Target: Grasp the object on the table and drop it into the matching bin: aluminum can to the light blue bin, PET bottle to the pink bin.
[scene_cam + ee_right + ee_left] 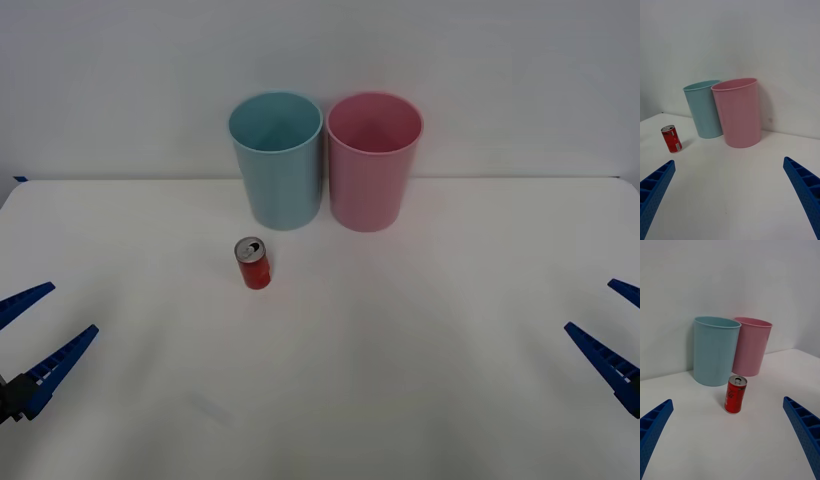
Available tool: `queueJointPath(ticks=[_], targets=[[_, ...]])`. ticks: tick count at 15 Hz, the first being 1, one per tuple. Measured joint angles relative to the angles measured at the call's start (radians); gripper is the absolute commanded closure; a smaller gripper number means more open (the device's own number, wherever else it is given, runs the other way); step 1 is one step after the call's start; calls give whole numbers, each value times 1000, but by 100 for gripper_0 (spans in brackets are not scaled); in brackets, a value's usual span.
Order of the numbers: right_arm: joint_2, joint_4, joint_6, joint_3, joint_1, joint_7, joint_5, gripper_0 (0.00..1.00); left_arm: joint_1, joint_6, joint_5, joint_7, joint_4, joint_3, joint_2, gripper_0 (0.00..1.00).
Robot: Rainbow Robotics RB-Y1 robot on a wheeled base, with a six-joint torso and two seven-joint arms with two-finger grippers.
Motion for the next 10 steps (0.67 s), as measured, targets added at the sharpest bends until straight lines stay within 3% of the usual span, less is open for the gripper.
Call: queueJointPath(ticks=[10], targets=[[0,0,0,0,0,0,0,0,-25,23,12,-22,50,-19,5,0]])
